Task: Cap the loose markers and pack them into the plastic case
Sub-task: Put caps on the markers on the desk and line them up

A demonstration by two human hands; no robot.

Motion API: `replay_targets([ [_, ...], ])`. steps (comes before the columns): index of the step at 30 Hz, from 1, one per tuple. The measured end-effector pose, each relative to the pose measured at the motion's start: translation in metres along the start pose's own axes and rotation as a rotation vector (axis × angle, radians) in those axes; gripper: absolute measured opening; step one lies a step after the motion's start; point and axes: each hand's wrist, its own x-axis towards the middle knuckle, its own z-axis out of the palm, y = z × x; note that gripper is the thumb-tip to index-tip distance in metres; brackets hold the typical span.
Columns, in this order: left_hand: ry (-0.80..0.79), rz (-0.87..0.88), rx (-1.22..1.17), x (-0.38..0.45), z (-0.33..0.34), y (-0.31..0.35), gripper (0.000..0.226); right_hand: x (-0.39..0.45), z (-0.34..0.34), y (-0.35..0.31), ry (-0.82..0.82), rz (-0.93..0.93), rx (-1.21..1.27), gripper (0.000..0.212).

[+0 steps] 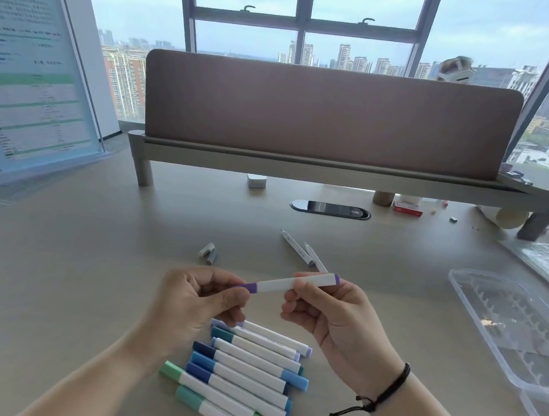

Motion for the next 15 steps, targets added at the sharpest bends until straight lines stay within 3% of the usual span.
replay_targets([
  [4, 0.009, 0.043, 0.05, -0.0005, -0.0011, -0.002, 0.013, -0.0012, 0.002, 0.0014, 0.009, -0.046, -0.036, 0.038],
  [9, 0.013, 0.061, 0.053, -0.0014, 0.0007, -0.0024, 0.011, -0.0014, 0.0036, 0.0048, 0.021, -0.068, -0.057, 0.046],
  [15, 0.006, 0.094, 0.136, 0.0035, -0.0056, -0.0047, 0.015, -0.0022, 0.005, 0.0055, 0.081, -0.039, -0.142, 0.012],
])
